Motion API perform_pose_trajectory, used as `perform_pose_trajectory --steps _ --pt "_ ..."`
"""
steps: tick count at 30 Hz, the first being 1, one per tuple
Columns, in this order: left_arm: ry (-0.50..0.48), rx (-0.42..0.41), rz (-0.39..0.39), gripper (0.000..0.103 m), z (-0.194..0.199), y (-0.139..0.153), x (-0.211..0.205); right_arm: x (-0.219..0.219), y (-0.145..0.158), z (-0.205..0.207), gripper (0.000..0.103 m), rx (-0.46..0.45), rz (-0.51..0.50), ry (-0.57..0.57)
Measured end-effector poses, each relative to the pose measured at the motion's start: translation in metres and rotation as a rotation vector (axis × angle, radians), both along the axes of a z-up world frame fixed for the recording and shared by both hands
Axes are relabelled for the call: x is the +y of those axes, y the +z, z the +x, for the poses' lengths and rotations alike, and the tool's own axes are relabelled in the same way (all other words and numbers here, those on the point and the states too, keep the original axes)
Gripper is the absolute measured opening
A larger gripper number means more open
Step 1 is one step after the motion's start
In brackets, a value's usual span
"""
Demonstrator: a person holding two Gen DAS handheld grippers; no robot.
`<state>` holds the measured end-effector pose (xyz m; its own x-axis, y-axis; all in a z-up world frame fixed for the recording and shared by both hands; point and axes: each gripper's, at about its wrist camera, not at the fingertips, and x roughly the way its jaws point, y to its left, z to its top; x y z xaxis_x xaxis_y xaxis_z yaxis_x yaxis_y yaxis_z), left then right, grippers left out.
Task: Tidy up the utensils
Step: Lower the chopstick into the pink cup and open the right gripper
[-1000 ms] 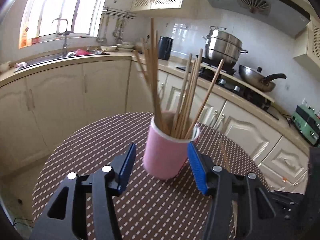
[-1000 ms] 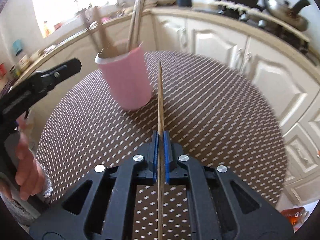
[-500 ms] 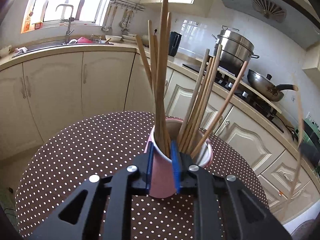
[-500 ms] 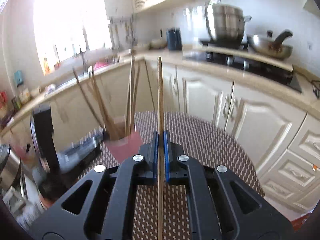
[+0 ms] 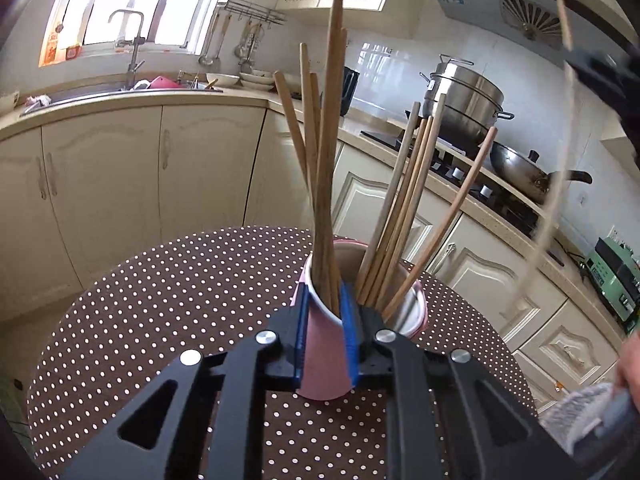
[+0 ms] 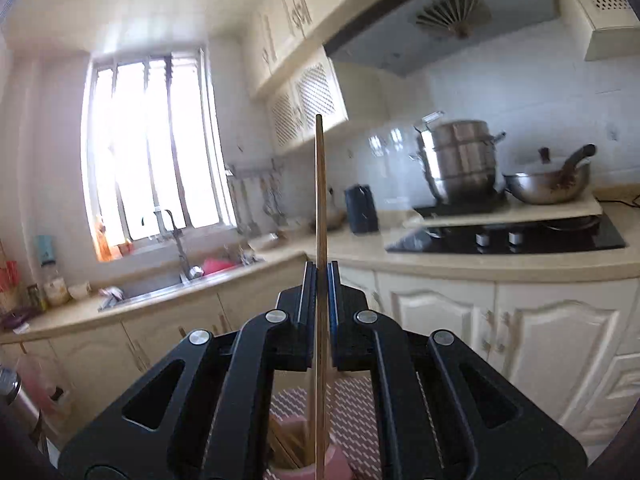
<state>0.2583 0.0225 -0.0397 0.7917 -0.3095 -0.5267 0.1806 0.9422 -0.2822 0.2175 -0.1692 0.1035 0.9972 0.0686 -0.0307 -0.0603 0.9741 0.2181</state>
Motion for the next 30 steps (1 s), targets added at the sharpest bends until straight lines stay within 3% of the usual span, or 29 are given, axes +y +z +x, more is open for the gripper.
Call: perform_pose_trajectory --steps 5,17,23,24,25,26,27,30 --pt "-0.017 -0.019 0.004 0.016 0.0 -0.001 0.002 0.015 -0.017 0.021 0.006 -0.007 -0.016 0.028" --pt "-0.018 -0.054 0.03 0.017 -0.007 -0.003 -0.005 0.012 -0.085 0.042 0.006 0.237 -0.011 0.131" --pt "-0.014 -0.061 0.039 0.017 -0.009 -0.004 -0.007 0.023 -0.104 0.027 0.009 0.317 -0.148 0.198" --pt "-0.013 -0.065 0.045 0.017 -0.01 -0.004 -0.008 0.023 -0.105 0.025 0.012 0.35 -0.159 0.227" --pt "-0.01 -0.073 0.057 0.017 -0.011 -0.004 -0.01 0.022 -0.107 0.023 0.03 0.383 -0.158 0.238" --pt "-0.006 -0.079 0.066 0.017 -0.012 -0.004 -0.011 0.021 -0.109 0.02 0.066 0.399 -0.151 0.232" --pt "-0.003 -0.082 0.071 0.017 -0.013 -0.005 -0.014 0.016 -0.111 0.011 0.074 0.392 -0.13 0.207" --pt "0.002 -0.09 0.082 0.017 -0.014 -0.005 -0.018 0.011 -0.11 -0.006 0.074 0.369 -0.144 0.181"
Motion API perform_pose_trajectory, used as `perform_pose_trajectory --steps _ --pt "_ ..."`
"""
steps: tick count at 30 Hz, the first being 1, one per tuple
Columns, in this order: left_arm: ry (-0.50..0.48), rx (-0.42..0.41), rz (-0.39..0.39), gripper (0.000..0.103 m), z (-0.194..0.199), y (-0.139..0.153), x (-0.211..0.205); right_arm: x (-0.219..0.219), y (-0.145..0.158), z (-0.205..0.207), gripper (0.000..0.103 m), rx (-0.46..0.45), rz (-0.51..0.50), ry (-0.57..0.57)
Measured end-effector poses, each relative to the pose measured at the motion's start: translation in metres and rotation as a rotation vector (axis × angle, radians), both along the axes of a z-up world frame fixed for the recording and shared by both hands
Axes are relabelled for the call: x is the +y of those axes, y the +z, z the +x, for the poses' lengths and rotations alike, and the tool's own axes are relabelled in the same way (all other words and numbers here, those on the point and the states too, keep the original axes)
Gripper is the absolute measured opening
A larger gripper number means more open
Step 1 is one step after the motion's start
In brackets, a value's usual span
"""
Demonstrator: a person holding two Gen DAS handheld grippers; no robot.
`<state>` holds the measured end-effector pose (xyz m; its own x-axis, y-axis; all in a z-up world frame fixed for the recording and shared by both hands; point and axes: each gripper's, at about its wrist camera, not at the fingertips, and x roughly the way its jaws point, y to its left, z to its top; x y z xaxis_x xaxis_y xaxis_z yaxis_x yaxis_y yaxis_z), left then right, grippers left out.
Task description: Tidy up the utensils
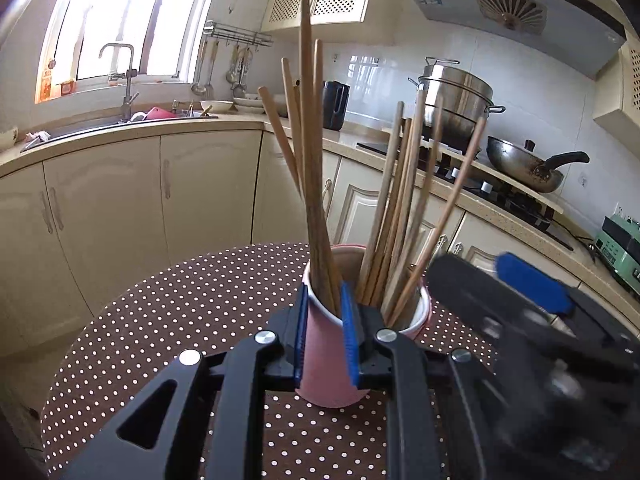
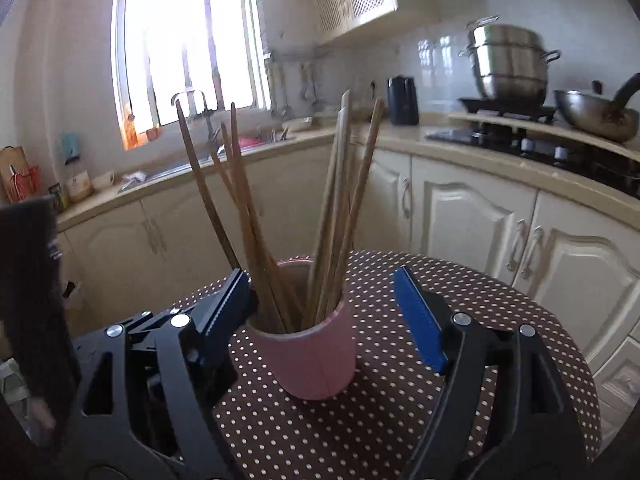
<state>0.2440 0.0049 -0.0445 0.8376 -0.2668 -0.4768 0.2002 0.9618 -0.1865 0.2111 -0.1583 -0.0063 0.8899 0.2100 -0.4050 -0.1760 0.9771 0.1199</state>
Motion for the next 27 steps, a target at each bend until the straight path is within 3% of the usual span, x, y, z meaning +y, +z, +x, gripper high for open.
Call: perform_pose_trajectory --steps 13,27 --pt "0.012 -0.039 0.065 0.025 -0.016 0.005 -0.01 -0.024 0.0 -0.042 0.078 -0.038 -0.014 -0.114" --pt "0.009 -0.099 0.148 0.03 -0.086 0.016 -0.012 -0.042 -0.016 -0.079 0.083 -0.017 0.032 -0.152"
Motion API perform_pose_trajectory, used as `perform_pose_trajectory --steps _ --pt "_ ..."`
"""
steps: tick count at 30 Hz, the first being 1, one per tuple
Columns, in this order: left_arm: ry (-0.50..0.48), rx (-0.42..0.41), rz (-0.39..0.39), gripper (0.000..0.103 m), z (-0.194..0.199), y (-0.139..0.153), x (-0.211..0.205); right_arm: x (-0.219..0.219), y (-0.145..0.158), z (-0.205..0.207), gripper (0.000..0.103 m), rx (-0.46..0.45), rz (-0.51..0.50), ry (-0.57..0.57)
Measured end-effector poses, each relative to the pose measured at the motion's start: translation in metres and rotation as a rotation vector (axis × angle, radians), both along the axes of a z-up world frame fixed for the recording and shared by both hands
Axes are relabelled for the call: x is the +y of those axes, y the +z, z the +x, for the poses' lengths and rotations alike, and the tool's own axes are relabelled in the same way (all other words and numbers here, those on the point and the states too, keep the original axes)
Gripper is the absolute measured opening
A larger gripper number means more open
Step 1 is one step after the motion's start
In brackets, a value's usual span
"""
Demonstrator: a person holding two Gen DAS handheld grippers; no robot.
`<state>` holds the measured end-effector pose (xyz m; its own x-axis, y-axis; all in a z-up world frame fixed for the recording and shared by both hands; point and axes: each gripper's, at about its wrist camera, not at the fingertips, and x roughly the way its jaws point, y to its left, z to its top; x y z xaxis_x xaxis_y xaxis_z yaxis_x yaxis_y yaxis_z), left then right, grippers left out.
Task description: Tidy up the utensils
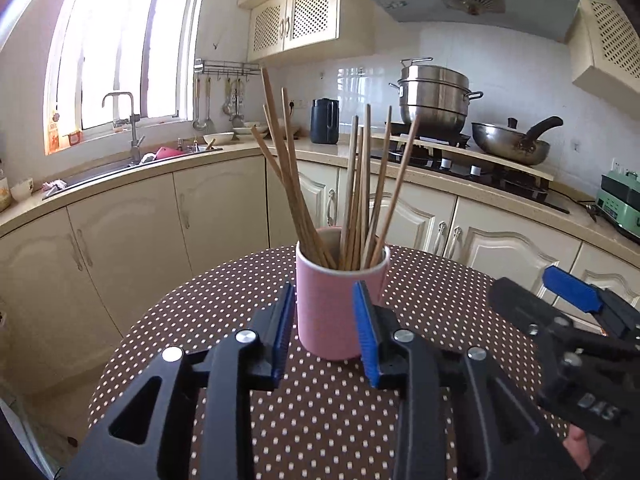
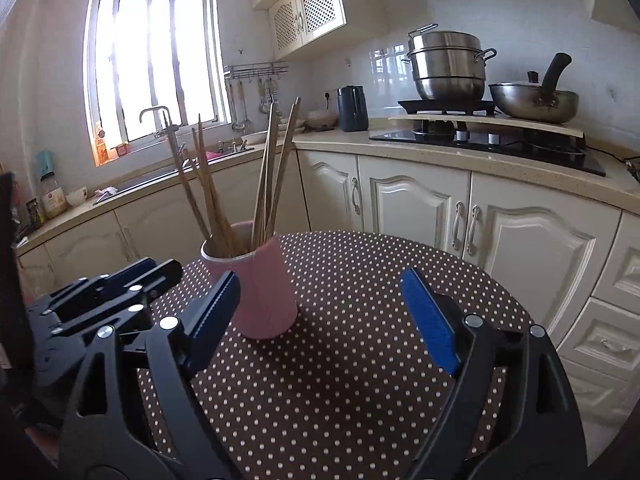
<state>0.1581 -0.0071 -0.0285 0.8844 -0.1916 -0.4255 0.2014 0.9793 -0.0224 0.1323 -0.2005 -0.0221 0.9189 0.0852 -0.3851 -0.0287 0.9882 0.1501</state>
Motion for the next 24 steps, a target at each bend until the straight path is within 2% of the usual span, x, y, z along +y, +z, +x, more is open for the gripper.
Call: perform_pose_trajectory --steps 4,7,13,18,24 --pt "0.014 -0.041 0.011 0.039 -0.026 0.002 0.002 0.001 -0.008 -0.015 0.085 -0.008 0.015 -0.006" --pt "0.016 -0.061 0.014 0.04 -0.038 0.002 0.0 0.002 -0.014 -0.025 0.085 -0.035 0.004 -0.019" --pt "0.034 -0.125 0.002 0.042 -0.06 -0.004 0.0 0.005 -0.017 -0.047 0.086 -0.157 -0.021 -0.059" --pt "0.058 -0.205 -0.004 0.049 -0.076 -0.008 0.005 0.011 -0.015 -0.061 0.087 -0.247 -0.074 -0.089" --pt "0.074 -0.217 -0.007 0.051 -0.077 -0.01 0.006 0.014 -0.016 -0.063 0.088 -0.258 -0.093 -0.094"
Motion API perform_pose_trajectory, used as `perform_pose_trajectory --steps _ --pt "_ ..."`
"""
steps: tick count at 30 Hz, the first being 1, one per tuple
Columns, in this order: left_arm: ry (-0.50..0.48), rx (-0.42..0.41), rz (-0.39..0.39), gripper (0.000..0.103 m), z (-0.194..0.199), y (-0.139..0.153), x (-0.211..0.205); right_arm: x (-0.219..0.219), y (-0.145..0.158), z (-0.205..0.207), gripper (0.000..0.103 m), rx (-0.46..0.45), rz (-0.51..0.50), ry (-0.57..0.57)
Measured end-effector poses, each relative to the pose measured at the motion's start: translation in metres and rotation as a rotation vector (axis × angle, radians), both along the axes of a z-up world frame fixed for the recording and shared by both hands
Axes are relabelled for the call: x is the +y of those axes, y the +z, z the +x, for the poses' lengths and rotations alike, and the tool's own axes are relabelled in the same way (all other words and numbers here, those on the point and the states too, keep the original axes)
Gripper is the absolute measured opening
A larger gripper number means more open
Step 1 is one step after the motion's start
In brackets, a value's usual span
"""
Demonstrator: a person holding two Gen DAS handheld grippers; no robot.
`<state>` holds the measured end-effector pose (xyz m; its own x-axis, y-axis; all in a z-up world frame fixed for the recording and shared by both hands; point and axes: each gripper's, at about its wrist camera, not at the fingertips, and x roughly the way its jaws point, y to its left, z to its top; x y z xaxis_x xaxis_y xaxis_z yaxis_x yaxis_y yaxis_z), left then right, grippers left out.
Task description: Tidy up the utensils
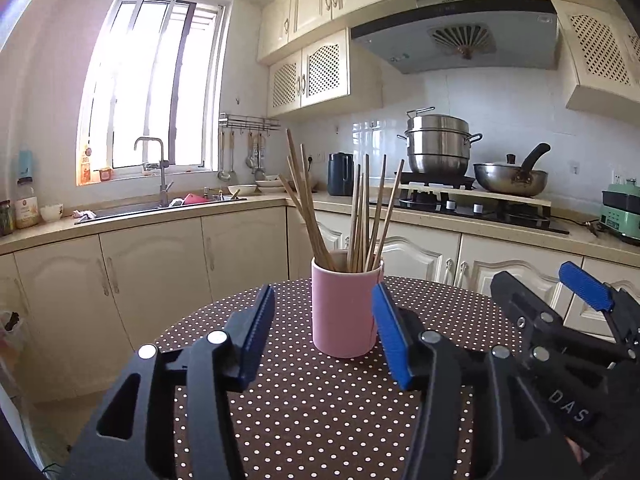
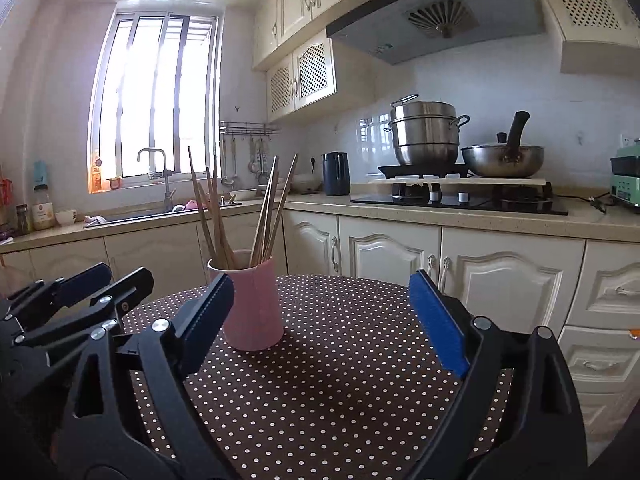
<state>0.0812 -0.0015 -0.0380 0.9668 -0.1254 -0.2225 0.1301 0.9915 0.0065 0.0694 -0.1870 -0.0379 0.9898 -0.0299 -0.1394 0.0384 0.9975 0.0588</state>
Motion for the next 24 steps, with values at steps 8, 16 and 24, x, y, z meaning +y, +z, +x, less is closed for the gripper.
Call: perform_pose_trajectory --steps 8,16,24 --pt "-0.006 -0.001 -0.016 0.055 0.0006 -0.0017 0.0055 -0.0024 -0.0017 0.0017 0.089 0.017 0.015 0.012" --pt "-0.019 -0.001 -0.014 0.056 0.0009 -0.0036 0.0063 -0.0047 -0.0028 0.003 0.089 0.028 0.027 0.011" --pt "-0.018 -0.004 -0.014 0.059 0.0006 -0.0047 0.0053 -0.005 -0.0042 0.0037 0.09 0.039 0.036 0.01"
